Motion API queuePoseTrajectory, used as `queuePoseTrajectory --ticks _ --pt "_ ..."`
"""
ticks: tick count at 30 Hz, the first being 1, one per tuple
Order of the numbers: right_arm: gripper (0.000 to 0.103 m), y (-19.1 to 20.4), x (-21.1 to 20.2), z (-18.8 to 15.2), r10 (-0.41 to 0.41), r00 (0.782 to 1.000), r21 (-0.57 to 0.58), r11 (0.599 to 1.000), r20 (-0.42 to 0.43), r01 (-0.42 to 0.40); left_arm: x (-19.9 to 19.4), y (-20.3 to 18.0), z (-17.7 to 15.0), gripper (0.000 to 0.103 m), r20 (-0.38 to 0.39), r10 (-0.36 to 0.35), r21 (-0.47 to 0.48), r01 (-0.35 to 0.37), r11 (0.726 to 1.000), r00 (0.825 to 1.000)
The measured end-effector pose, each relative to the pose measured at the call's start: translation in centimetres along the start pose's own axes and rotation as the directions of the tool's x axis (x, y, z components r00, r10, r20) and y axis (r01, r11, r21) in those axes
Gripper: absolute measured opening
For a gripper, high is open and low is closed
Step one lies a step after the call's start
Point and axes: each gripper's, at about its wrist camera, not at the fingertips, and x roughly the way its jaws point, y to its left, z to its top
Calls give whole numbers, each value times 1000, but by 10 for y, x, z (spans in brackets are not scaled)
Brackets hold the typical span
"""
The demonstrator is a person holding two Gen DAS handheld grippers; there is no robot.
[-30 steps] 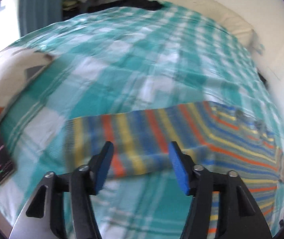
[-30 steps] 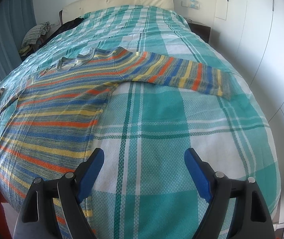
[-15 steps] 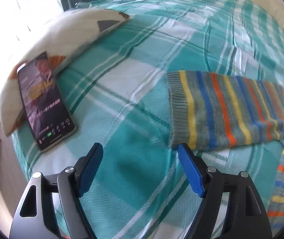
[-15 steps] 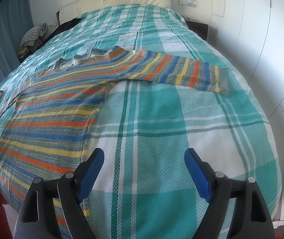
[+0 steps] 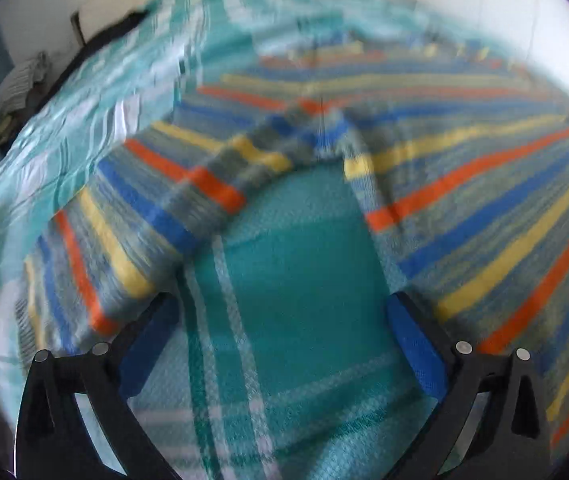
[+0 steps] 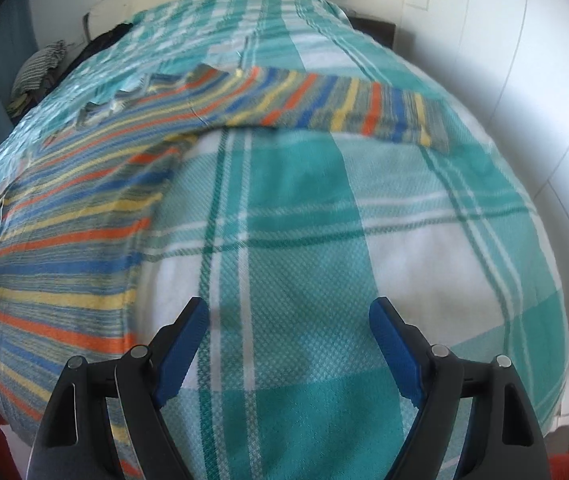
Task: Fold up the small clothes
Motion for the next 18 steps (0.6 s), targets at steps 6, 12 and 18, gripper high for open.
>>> queuePoseTrajectory --ticks 6,12,18 --pt "90 2 13 -5 -14 1000 24 1000 -22 15 2 0 7 103 13 -17 -17 17 1000 1000" --pt "103 10 25 -8 -18 1000 9 1000 -14 18 6 -2 11 103 13 -15 -15 15 1000 1000" --pt "103 12 25 -9 -24 1000 12 1000 8 24 1 2 2 103 13 -13 -16 14 1000 1000"
